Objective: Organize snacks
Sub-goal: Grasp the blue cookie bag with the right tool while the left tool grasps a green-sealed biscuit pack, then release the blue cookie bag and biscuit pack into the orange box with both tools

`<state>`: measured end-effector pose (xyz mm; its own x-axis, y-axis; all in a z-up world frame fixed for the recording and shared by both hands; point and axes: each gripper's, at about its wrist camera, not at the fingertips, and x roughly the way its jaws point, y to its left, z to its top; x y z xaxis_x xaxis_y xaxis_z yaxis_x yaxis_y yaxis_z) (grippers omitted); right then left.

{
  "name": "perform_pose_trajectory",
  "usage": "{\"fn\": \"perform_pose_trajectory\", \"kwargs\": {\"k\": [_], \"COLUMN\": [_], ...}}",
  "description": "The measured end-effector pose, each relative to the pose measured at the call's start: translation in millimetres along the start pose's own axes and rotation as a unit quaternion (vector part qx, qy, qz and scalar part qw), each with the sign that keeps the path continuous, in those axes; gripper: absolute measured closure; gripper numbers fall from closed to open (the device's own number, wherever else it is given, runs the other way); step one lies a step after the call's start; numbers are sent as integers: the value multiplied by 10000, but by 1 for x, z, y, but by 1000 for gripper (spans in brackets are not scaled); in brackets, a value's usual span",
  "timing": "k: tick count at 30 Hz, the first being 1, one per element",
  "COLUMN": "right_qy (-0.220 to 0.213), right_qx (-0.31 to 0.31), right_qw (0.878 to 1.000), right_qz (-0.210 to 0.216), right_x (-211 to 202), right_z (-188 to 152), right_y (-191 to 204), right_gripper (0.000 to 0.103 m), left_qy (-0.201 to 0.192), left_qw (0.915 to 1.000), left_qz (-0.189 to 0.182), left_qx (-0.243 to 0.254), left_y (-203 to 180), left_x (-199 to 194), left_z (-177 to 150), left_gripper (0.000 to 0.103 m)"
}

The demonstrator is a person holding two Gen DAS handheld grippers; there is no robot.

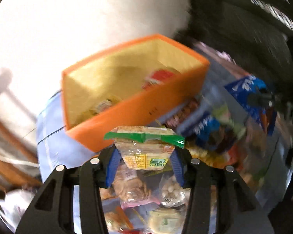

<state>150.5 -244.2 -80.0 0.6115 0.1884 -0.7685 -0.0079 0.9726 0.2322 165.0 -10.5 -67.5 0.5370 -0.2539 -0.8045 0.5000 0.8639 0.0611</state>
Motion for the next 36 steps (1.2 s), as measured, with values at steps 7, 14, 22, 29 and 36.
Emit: {"fn": "perform_pose_trajectory", "kwargs": {"k": [7,14,22,29,36], "right_qy": [-914,-931,-387,-79,-89], "right_qx": [-187,-504,-406,-345,-655], "right_qw": [9956,9942,9983,9993,9971], "right_qz": [-45,172,168,78,-387], "right_x": [-29,-8,59,96,101], "right_z": [54,122,160,161,154], "right_y": [13,25,26,23,25], "right_gripper": [35,35,35,35,4], "left_qy": [-669,-422,46,147,-279], "left_qw": [9866,9826,9796,9838,9774], "left_qz": [175,865,1177,1079,1788], "left_qx": [-1476,-1586,-1628,-1425,-1089], "left_y": [31,64,85,82,77], "left_x": [-42,-26,26,47,42], "left_z": [30,90,125,126,127], "left_gripper": [57,57,57,57,4]}}
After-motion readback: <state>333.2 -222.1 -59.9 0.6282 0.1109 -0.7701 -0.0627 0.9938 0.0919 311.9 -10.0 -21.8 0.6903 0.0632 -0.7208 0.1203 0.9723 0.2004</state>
